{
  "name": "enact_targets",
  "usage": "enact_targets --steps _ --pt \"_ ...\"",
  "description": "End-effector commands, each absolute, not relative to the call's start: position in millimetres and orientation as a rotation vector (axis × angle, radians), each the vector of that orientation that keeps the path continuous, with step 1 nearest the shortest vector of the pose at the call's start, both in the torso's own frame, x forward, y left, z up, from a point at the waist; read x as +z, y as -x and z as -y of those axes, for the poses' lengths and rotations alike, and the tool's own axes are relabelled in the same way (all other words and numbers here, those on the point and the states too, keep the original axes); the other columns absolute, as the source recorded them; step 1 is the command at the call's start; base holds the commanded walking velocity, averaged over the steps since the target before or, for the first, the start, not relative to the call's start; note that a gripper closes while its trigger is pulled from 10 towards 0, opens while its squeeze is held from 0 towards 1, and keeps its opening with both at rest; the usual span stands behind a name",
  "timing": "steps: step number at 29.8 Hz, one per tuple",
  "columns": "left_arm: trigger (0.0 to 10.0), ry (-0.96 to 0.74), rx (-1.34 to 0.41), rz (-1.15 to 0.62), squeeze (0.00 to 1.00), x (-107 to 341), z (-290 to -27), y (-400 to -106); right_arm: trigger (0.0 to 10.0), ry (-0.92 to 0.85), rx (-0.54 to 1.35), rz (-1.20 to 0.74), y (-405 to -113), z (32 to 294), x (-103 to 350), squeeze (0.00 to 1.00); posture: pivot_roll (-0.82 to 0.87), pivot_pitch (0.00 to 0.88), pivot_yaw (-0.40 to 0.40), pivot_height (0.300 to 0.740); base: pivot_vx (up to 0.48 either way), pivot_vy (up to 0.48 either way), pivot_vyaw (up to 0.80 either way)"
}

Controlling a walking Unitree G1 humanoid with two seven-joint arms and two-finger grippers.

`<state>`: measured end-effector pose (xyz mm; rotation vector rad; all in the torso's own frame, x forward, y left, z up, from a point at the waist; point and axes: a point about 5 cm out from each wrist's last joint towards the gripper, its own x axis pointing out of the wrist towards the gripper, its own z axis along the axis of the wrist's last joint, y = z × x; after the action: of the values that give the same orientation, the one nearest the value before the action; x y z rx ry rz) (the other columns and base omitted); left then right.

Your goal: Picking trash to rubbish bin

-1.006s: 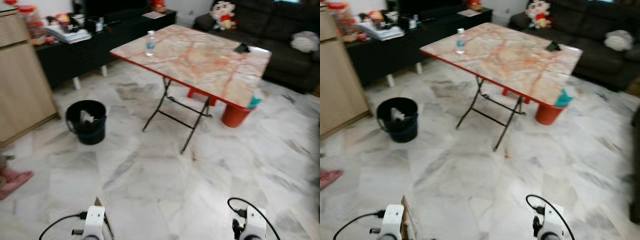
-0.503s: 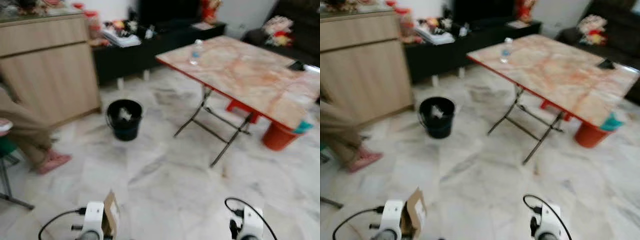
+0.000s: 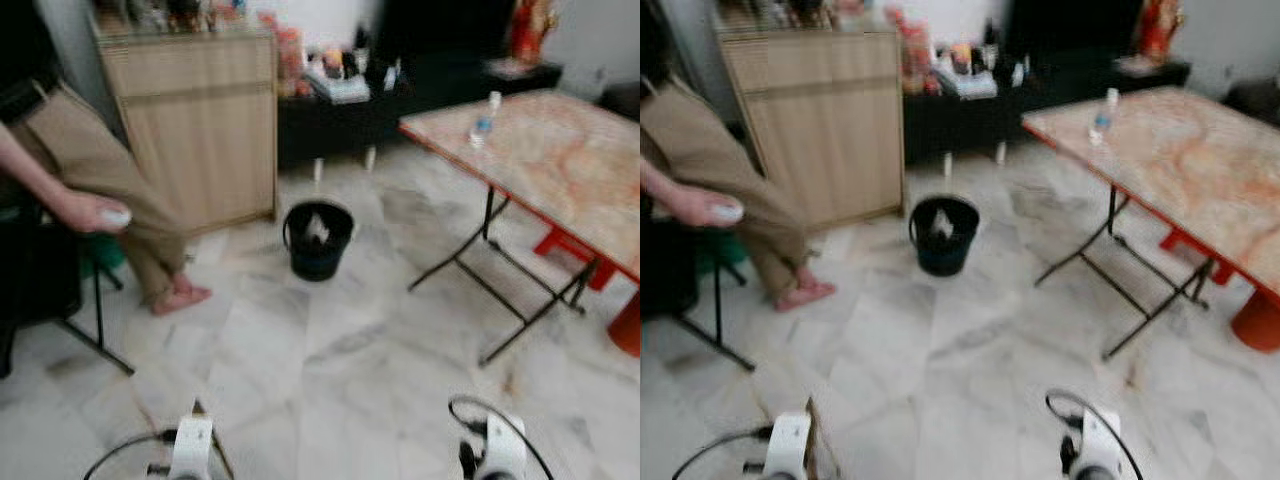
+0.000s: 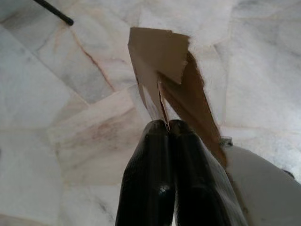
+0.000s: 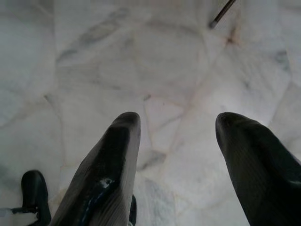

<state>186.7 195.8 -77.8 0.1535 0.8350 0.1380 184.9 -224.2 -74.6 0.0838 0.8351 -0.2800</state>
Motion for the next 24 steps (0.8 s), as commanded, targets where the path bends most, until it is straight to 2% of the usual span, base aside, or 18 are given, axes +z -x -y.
enact_targets --steps 1,6,24 --pt "10.0 -0.149 0.118 -0.825 0.00 -76.3 -189.0 -191.6 10.0 -0.080 -0.305 -0.839 -180.9 231.2 -74.9 0.00 0.10 0.000 -0.130 0.740 0.000 0.000 0.00" --pt "10.0 -0.159 0.111 -0.817 0.00 -75.6 -187.8 -192.8 10.0 -0.083 -0.308 -0.833 -181.4 232.4 -74.3 0.00 0.10 0.000 -0.131 0.740 0.117 0.000 0.00" --pt "10.0 -0.157 0.115 -0.825 0.00 -76.3 -187.1 -192.2 10.0 -0.088 -0.311 -0.828 -181.0 233.7 -74.0 0.00 0.10 0.000 -0.135 0.740 0.385 0.000 0.00"
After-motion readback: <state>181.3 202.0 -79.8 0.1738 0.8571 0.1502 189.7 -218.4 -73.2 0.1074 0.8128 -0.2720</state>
